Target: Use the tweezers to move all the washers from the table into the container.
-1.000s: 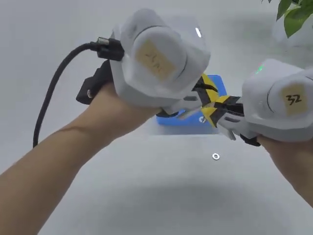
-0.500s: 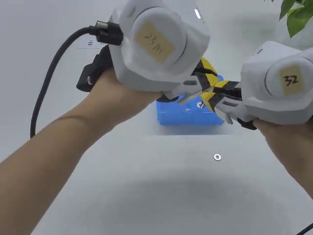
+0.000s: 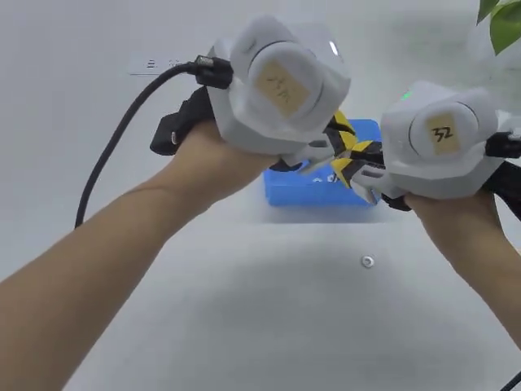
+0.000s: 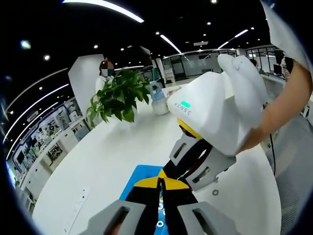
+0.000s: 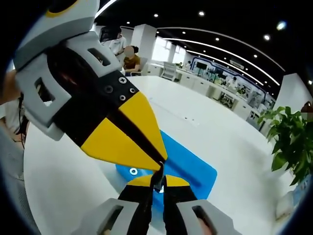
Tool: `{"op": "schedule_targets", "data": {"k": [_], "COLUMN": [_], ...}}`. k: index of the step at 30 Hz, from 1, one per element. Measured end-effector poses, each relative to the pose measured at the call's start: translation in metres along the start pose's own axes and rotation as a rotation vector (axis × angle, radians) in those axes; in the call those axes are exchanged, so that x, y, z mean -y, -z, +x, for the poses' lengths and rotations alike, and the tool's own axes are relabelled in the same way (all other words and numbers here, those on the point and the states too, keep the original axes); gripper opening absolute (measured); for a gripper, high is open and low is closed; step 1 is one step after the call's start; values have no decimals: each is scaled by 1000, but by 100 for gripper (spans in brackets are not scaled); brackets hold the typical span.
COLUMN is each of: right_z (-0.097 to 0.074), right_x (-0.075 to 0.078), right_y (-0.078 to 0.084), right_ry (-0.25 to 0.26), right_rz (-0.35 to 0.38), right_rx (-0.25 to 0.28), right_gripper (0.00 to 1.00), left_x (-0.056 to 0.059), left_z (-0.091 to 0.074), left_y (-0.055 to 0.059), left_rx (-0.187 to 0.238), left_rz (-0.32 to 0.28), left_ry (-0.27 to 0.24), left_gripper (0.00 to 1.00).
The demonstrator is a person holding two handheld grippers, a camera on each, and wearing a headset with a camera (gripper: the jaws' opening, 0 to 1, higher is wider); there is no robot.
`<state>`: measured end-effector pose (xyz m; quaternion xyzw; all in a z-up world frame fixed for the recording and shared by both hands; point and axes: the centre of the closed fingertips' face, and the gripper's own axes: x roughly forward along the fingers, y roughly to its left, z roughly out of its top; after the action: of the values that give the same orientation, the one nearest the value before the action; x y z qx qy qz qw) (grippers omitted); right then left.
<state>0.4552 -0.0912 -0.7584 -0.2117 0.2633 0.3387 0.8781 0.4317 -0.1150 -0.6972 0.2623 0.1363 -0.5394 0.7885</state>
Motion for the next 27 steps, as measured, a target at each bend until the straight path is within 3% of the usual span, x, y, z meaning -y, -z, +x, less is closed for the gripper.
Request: {"op": "schedule_targets", "data": {"k": [6,15,18,22,27], "right_z": [6,5,-5,-24,-55], "right_x": [-2,-4,-3,-5,-11], "right_y": [5,5,-2,-10,-14], "right_ry": [-7,-15,18,44,85], "right_rz": [14,25,21,17,16], "right_rx": [-15,-16,16,50,85], "right_gripper": [3,4,4,5,6], "left_x": [0,1,4,13,37], "left_z": [3,-1,-8,-21,-36], "left_y": [8,10,0,-14,-33], "left_rx": [-16,-24,-3,33,72], "left_rz": [-2,-12,-17,18,58], "left_ry": [2,7,1,-24,-21], "left_gripper": [0,0,0,0,0]}}
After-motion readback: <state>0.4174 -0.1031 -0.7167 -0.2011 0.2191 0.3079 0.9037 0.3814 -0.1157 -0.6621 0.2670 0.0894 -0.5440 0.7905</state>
